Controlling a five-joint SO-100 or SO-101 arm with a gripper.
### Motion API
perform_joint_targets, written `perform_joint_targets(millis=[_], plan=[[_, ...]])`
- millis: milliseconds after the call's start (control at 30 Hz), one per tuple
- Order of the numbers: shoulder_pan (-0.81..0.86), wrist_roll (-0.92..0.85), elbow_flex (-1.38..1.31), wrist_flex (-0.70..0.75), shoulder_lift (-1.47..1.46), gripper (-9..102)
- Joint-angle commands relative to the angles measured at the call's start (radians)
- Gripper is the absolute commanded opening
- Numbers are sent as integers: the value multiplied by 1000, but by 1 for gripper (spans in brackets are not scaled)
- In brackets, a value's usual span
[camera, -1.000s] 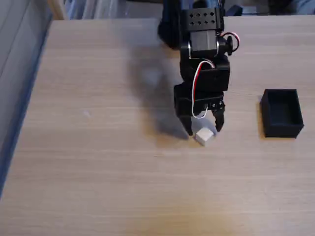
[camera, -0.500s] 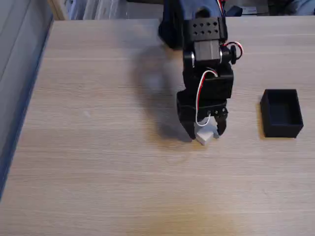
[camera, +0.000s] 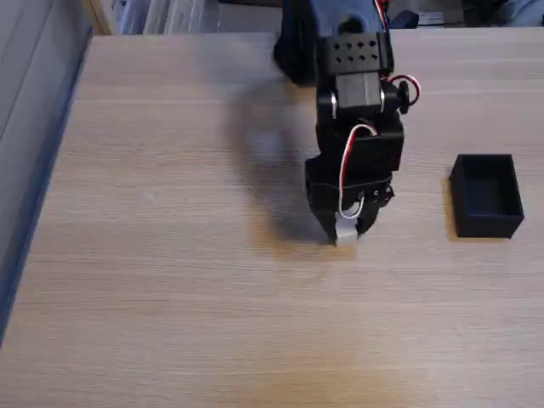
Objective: Pick a white block and place it in the black box.
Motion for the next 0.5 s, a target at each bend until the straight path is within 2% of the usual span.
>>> perform_joint_targets(millis=[0, 267, 467], plan=[[8, -15, -21, 14, 63, 0], [-55, -12, 101, 54, 396, 0], [-255, 23, 175, 107, 626, 0]])
